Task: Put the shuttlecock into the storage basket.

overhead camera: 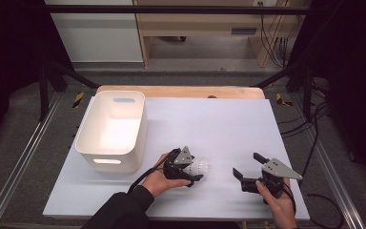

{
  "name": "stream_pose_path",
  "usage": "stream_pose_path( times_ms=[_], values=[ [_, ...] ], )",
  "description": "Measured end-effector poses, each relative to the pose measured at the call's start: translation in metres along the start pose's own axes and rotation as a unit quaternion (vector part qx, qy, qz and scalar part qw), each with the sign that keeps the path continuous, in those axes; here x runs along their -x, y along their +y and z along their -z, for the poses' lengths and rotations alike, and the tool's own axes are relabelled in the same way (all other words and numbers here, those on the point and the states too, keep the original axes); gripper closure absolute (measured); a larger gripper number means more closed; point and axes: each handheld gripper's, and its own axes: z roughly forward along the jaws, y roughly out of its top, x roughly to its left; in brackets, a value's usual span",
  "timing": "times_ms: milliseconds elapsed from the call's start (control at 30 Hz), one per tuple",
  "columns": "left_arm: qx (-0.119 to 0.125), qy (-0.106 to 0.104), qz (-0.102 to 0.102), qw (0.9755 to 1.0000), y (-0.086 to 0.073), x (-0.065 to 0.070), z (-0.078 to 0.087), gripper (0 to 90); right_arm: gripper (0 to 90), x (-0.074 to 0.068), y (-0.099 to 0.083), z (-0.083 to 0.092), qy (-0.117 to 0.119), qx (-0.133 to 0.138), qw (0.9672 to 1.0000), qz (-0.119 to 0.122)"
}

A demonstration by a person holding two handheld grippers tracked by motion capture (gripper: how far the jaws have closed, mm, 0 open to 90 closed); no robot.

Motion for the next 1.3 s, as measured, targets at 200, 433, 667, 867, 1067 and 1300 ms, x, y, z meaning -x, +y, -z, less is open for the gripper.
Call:
stream_pose_path(
  times_ms=[200,433,667,867,1067,1300],
  values=[
    [-0.007,0.005,-0.003,1.0,0.001,0.0007,-0.0011,30.6,4.4,-0.0003,0.0001,-0.0001,0.0,-0.001,1.0,-0.001],
    [-0.011,0.016,-0.004,0.9998,0.0023,0.0015,-0.0029,39.2,4.4,-0.0002,0.0001,-0.0004,0.0,0.0,1.0,-0.001],
    [-0.017,0.025,-0.009,0.9995,0.0028,0.0022,-0.0043,48.2,4.5,-0.0003,0.0002,-0.0002,0.001,0.0,1.0,-0.001],
    [-0.019,0.031,-0.016,0.9992,0.0032,0.0035,-0.0044,55.1,4.5,-0.0004,0.0002,-0.0001,0.001,0.0,1.0,-0.002],
    [-0.018,0.035,-0.021,0.999,0.0043,0.0052,-0.0048,59.8,4.4,-0.0004,0.0002,-0.0001,0.001,0.0,1.0,-0.001],
    [-0.01,0.038,-0.022,0.999,0.0057,0.0065,-0.0036,65.2,4.4,-0.0003,0.0002,-0.0001,0.001,0.001,1.0,-0.001]
  ],
)
